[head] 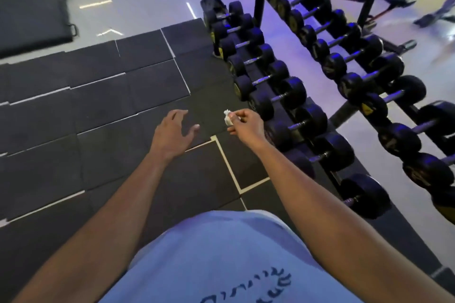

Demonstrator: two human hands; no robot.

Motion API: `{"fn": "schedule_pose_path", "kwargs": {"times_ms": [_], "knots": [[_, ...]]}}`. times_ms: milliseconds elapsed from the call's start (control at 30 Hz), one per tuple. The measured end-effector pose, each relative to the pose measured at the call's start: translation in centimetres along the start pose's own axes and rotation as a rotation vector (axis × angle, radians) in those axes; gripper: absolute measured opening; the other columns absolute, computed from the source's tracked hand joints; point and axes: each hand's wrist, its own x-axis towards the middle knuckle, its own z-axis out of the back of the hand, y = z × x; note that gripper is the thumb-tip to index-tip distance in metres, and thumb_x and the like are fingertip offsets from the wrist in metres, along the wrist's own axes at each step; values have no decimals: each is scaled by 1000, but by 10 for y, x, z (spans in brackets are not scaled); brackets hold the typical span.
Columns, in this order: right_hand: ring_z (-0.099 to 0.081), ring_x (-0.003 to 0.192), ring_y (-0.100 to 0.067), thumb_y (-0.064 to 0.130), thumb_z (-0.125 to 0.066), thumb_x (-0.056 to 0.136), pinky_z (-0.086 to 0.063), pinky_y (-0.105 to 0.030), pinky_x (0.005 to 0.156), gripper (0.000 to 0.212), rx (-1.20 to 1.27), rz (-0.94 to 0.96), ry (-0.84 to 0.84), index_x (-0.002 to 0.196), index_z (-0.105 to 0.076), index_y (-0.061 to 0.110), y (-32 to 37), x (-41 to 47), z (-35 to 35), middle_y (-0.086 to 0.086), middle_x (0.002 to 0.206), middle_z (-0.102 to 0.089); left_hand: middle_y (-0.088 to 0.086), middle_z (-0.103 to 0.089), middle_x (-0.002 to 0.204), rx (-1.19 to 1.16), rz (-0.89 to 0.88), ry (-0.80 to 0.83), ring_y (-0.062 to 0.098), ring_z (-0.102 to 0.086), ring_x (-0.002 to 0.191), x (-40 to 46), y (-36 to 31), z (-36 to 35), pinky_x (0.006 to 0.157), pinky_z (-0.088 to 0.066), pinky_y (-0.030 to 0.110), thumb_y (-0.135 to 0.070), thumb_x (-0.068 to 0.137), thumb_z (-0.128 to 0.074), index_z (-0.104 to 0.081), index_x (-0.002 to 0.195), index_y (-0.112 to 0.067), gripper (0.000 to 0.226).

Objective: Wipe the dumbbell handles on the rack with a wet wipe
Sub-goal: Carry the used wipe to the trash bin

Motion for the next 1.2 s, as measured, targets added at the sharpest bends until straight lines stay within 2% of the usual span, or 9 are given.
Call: {"fn": "schedule_pose_path", "kwargs": {"times_ms": [133, 300, 400, 567, 667, 800, 1000, 1133, 1200], "knots": [[-80, 70, -25, 27, -75, 98, -66, -52, 73, 15, 95, -40, -9, 98, -68, 13, 29, 52, -60, -12, 93, -78, 9, -56, 151, 32, -10, 12, 35, -59, 138, 65, 51, 45, 113, -50, 56, -55, 105, -64, -56, 151, -12, 64], [-80, 76, -22, 24, -76, 97, -67, -47, 76, 11, 133, -82, -5, 100, -70, 15, 61, 127, -114, -11, 100, -78, 6, -55, 154, 32, -17, 34, 33, -58, 138, 156, 92, 78, 113, -49, 52, -50, 105, -67, -55, 152, -15, 61], [-80, 77, -22, 22, -75, 99, -67, -43, 76, 11, 129, -97, 15, 102, -69, 13, 81, 185, -143, -12, 100, -78, 4, -52, 157, 61, 7, 71, 33, -56, 141, 222, 113, 88, 114, -47, 54, -51, 105, -66, -53, 155, -17, 62], [-80, 76, -18, 29, -77, 97, -67, -41, 74, 20, 114, -87, 86, 107, -71, 12, 132, 300, -193, -7, 95, -79, 6, -55, 157, 70, 34, 44, 30, -54, 144, 347, 143, 106, 119, -42, 48, -50, 105, -66, -56, 154, -15, 61], [-79, 74, -17, 31, -76, 97, -67, -40, 73, 17, 109, -66, 95, 102, -73, 15, 167, 366, -215, -3, 91, -79, 7, -56, 158, 98, 50, 48, 30, -52, 147, 417, 157, 118, 123, -39, 48, -50, 106, -65, -55, 155, -13, 62], [-79, 72, -14, 33, -77, 95, -67, -40, 73, 14, 60, -48, 112, 100, -76, 19, 206, 463, -240, 2, 88, -80, 8, -56, 158, 100, 80, 42, 31, -53, 146, 522, 171, 135, 122, -41, 48, -50, 106, -65, -54, 156, -14, 63], [-79, 73, -23, 28, -81, 94, -67, -44, 72, 17, 96, -102, 102, 100, -74, 14, 243, 600, -267, -9, 95, -79, 8, -55, 157, 50, 87, 48, 32, -54, 144, 667, 193, 137, 120, -42, 47, -51, 105, -65, -54, 157, -16, 63], [-79, 77, -26, 19, -73, 99, -66, -39, 68, 7, 126, -109, 95, 106, -71, 19, 271, 701, -281, -12, 102, -77, 9, -55, 158, 28, 62, 80, 33, -53, 145, 774, 214, 132, 120, -42, 48, -49, 105, -66, -53, 157, -16, 63], [-79, 78, -26, 14, -69, 100, -66, -39, 72, 9, 142, -136, 85, 109, -72, 14, 288, 748, -288, -15, 104, -76, 9, -55, 158, 13, 46, 115, 33, -53, 145, 830, 224, 129, 120, -43, 48, -48, 105, -66, -53, 157, -15, 63]]}}
